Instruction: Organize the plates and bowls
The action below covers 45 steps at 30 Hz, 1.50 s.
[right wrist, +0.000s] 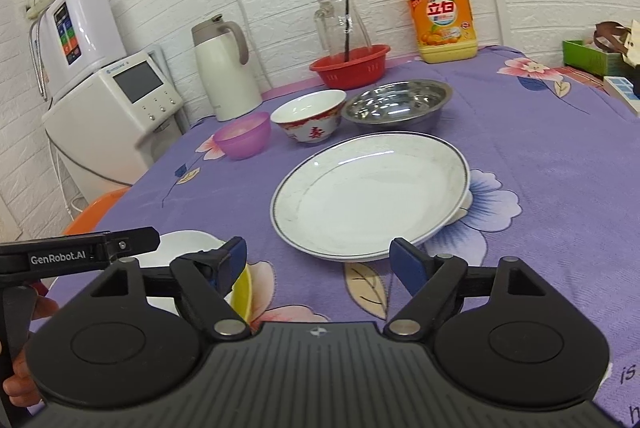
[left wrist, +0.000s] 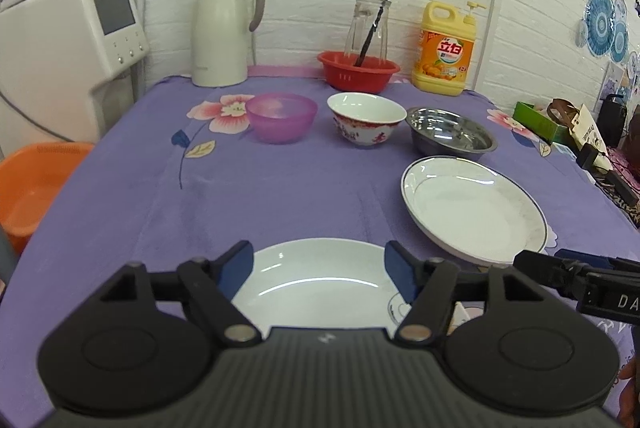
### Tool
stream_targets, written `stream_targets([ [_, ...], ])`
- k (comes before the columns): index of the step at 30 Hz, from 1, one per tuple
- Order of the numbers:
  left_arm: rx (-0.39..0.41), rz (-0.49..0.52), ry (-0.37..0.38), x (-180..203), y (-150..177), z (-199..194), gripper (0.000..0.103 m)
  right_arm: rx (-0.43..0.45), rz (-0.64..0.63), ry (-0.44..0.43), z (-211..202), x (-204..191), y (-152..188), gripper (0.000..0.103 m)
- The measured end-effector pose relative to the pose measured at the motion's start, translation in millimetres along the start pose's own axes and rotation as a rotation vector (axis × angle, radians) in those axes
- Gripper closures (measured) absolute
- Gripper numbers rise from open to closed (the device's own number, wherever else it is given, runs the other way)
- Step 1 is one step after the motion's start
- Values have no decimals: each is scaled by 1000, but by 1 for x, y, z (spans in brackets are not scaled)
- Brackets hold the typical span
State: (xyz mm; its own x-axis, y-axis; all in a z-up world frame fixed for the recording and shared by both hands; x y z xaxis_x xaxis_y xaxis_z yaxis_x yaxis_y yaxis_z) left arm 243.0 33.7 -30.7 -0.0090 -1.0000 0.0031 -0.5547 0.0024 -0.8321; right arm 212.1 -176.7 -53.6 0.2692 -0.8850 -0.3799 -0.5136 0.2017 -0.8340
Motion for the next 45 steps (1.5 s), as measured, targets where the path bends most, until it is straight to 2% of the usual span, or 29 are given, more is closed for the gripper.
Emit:
stream_targets([
  [10,-15,36,36,36,-10,12,33,43,51,48,-13,37,-6,0],
  [14,-31,25,74,47,-13,20,25,46,76,68,-13,56,-8,0],
  [20,-77,3,122,60,-32,42,25,48,44,99,12,83,-36,0],
  [23,-123,-22,150,69,-47,68,25,1,39,111,44,98,-48,0],
  [27,-242,-42,184,83,-54,113,25,-59,57,113,71,108,-46,0],
  [34,-269,26,149,100,-52,141,25,-73,-17,127,77,98,-45,0],
  [37,-285,29,134,100,-50,149,25,-120,-94,137,86,89,-42,0],
  [39,-292,23,128,98,-48,153,25,-153,-154,178,92,83,-39,0],
  [45,-282,28,117,98,-49,155,25,-154,-151,187,91,85,-41,0],
])
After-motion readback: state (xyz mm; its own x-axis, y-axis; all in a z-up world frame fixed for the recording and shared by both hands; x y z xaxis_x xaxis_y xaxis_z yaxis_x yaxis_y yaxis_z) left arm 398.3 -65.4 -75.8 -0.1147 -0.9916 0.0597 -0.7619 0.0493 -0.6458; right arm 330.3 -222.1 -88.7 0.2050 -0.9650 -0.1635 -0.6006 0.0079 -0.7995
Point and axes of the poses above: each gripper's, at about its wrist camera, not at the fingertips, and z roughly the way its jaws point, x to its right, y to its underside, the point moved 4 cm from there along z, roughly the way its jaws point, and after that the axes turned 9 degrees about -y, right-handed, at the moved point
